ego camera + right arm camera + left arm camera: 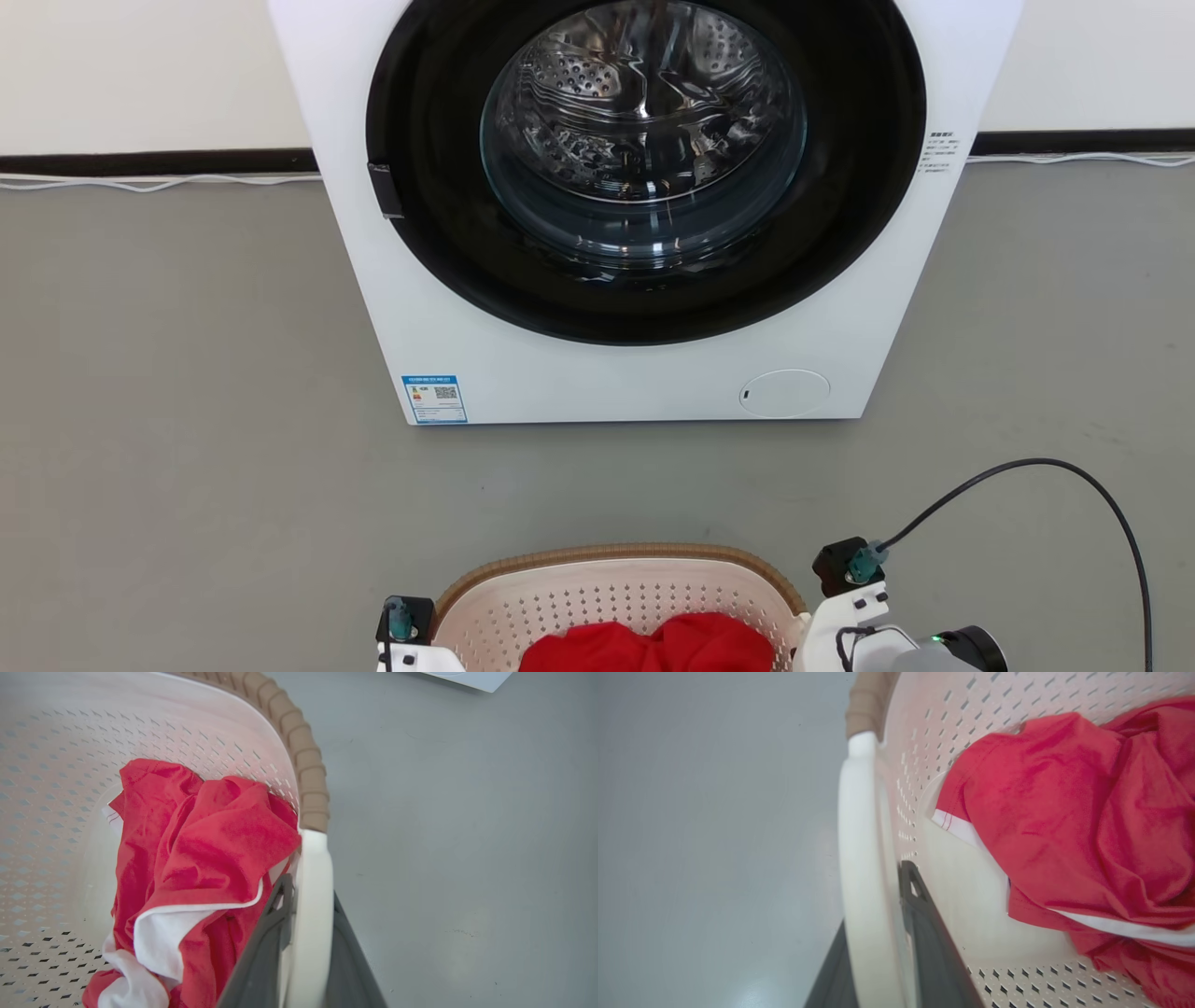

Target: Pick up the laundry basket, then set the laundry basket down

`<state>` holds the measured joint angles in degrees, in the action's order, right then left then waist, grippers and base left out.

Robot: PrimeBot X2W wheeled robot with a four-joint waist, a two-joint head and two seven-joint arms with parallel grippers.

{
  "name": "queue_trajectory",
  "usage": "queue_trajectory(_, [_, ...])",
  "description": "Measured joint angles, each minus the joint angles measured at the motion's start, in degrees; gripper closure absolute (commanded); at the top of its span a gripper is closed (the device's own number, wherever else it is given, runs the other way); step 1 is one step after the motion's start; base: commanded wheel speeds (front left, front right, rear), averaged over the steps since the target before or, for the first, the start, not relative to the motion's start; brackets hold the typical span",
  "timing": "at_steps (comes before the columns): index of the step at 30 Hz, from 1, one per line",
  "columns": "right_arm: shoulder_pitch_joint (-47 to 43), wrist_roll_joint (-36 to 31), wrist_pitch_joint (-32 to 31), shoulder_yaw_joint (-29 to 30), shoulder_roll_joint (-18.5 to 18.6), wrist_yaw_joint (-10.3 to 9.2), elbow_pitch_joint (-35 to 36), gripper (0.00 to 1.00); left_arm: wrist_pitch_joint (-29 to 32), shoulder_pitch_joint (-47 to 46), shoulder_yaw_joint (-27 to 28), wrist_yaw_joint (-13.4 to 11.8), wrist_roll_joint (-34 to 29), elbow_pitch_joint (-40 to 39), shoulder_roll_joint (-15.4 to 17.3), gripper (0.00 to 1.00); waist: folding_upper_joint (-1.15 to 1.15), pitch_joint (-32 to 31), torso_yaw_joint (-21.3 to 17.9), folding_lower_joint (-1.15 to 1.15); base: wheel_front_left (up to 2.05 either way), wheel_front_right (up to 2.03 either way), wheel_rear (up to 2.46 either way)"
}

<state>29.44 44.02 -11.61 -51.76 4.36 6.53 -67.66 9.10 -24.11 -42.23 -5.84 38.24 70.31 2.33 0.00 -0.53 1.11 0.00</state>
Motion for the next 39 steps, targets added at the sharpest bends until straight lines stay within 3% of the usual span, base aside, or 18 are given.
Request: queue_trajectory(39, [0.1,5.25,1.11,-5.53,0.11,0.0,-0.48,1.0,-1.55,-0.03,-6.51,-0.26,6.7,1.93,-0.02,1.0,0.0,-1.04,-0.85,0.0,0.0,0.0,0.0])
